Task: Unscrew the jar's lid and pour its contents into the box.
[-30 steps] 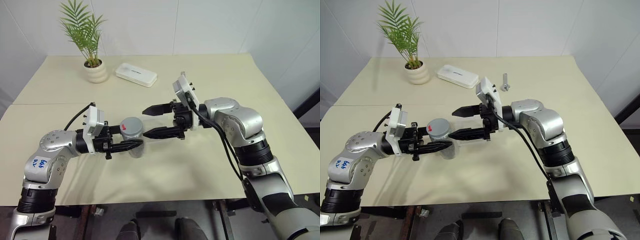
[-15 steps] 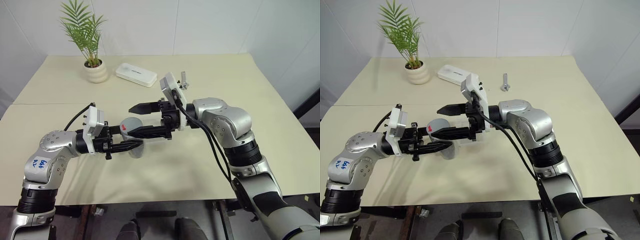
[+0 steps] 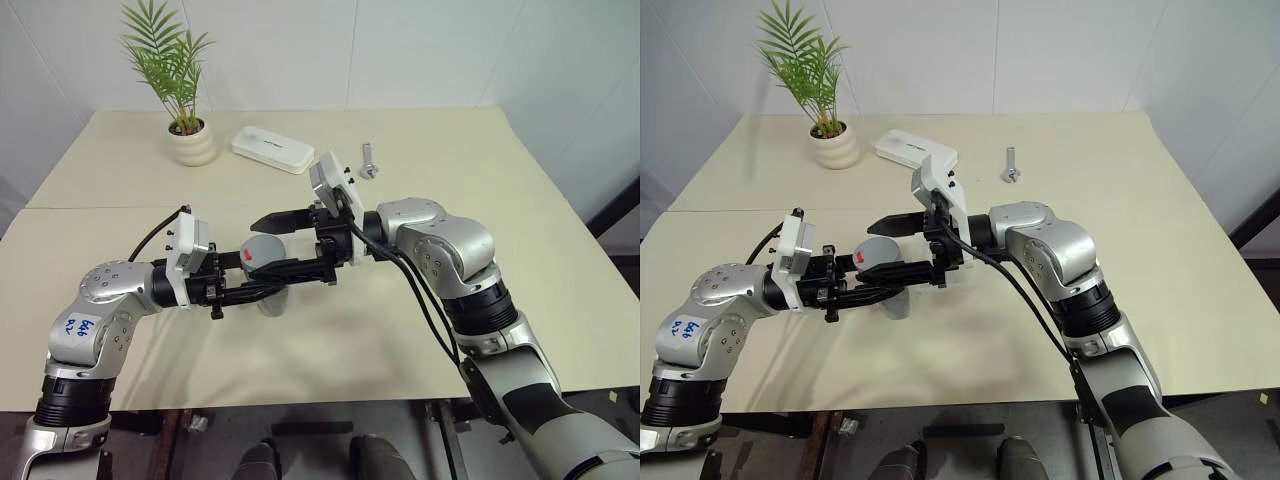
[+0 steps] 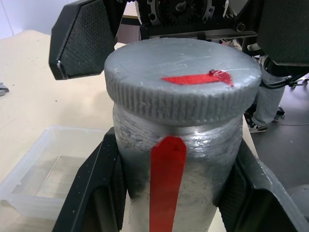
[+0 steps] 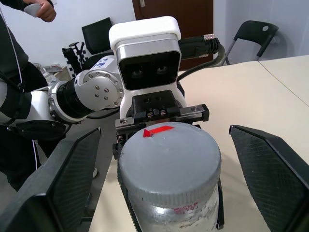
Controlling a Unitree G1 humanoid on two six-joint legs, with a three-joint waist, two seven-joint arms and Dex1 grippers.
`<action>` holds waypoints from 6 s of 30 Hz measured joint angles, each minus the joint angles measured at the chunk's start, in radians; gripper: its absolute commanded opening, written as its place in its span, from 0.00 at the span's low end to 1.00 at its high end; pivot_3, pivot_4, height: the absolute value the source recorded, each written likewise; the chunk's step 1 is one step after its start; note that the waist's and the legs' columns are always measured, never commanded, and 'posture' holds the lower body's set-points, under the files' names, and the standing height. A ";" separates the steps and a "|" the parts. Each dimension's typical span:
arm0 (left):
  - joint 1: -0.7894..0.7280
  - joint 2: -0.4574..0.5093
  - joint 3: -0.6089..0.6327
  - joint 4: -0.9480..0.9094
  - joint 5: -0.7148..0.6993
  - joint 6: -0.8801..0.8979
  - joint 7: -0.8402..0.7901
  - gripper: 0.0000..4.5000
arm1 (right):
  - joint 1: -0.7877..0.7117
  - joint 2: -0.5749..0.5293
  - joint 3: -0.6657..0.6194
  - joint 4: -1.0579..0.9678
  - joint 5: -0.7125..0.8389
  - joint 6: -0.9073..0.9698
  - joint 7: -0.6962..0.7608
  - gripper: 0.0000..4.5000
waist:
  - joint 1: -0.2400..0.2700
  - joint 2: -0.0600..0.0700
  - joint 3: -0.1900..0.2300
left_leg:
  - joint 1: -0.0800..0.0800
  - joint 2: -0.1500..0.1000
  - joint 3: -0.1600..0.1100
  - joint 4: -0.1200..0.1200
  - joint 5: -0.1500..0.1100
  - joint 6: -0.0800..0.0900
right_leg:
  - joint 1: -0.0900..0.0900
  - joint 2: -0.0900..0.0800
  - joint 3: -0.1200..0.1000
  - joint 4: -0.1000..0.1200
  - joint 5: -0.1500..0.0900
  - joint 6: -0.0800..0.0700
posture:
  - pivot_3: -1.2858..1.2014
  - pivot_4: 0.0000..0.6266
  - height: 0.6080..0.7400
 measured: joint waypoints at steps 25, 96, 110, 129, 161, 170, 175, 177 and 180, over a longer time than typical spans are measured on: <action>0.037 0.021 0.033 -0.015 -0.024 0.008 0.017 0.44 | 0.146 -0.140 -0.317 0.052 0.037 -0.096 -0.208 0.57 | 0.010 0.000 0.000 | 0.000 0.000 0.001 0.000 0.000 0.001 | 0.000 0.000 0.000 -0.002 0.000 0.000 | 0.52 0.24 1.00; -0.646 0.059 -0.752 0.716 1.819 -0.932 1.473 0.44 | 0.656 -0.299 -0.297 -0.292 -0.014 -0.239 -0.296 0.99 | 0.030 -0.003 0.001 | 0.000 -0.001 0.010 0.003 -0.002 0.003 | 0.001 0.001 0.009 -0.005 0.003 0.007 | 0.52 0.24 1.00; -0.569 0.119 -0.631 0.663 1.605 -0.990 1.278 0.44 | 0.658 -0.284 -0.297 -0.272 -0.015 -0.259 -0.298 0.99 | 0.026 -0.003 0.001 | 0.002 -0.001 0.011 0.007 -0.002 0.003 | 0.001 0.001 0.011 0.001 0.003 0.007 | 0.52 0.24 1.00; -0.317 -0.093 0.281 0.664 0.344 -0.129 0.823 0.44 | 0.555 -0.291 -0.249 -0.117 -0.098 -0.370 -0.174 0.99 | 0.022 -0.004 0.001 | 0.006 -0.001 0.010 0.017 -0.002 0.003 | 0.004 0.001 0.012 0.010 0.004 0.006 | 0.52 0.24 1.00; 0.023 -0.067 0.418 0.597 0.244 -0.142 0.839 0.99 | 0.424 -0.280 -0.225 -0.090 -0.065 -0.517 0.048 1.00 | 0.021 -0.006 0.000 | 0.007 0.000 0.011 0.015 -0.002 0.002 | 0.005 0.001 0.012 0.007 0.005 0.005 | 0.52 0.24 1.00; 0.310 -0.066 0.423 0.244 0.217 -0.019 0.814 0.99 | 0.444 -0.296 -0.227 -0.103 -0.061 -0.493 0.053 1.00 | 0.021 -0.006 0.000 | 0.007 0.001 0.012 0.011 -0.004 0.002 | 0.005 0.000 0.011 0.002 0.004 0.003 | 0.52 0.24 1.00; 0.537 -0.007 0.435 0.091 0.281 -0.054 0.758 0.99 | 0.461 -0.323 -0.231 -0.116 -0.054 -0.477 0.061 1.00 | 0.021 -0.006 0.000 | 0.007 0.002 0.015 0.007 -0.005 0.002 | 0.004 -0.001 0.012 -0.003 0.004 0.001 | 0.52 0.24 1.00; 0.584 0.025 0.436 0.054 0.294 -0.120 0.681 0.99 | 0.461 -0.347 -0.232 -0.115 -0.057 -0.476 0.077 1.00 | 0.026 -0.006 0.000 | 0.007 0.002 0.015 0.004 -0.005 0.002 | 0.004 -0.002 0.011 -0.007 -0.001 -0.010 | 0.52 0.24 1.00; 0.581 0.055 0.445 -0.015 0.241 -0.289 0.501 0.99 | 0.460 -0.400 -0.228 -0.089 -0.080 -0.472 0.102 1.00 | 0.037 -0.006 0.000 | 0.006 0.003 0.016 0.002 -0.005 0.002 | 0.006 -0.003 0.009 -0.016 0.000 -0.018 | 0.52 0.24 1.00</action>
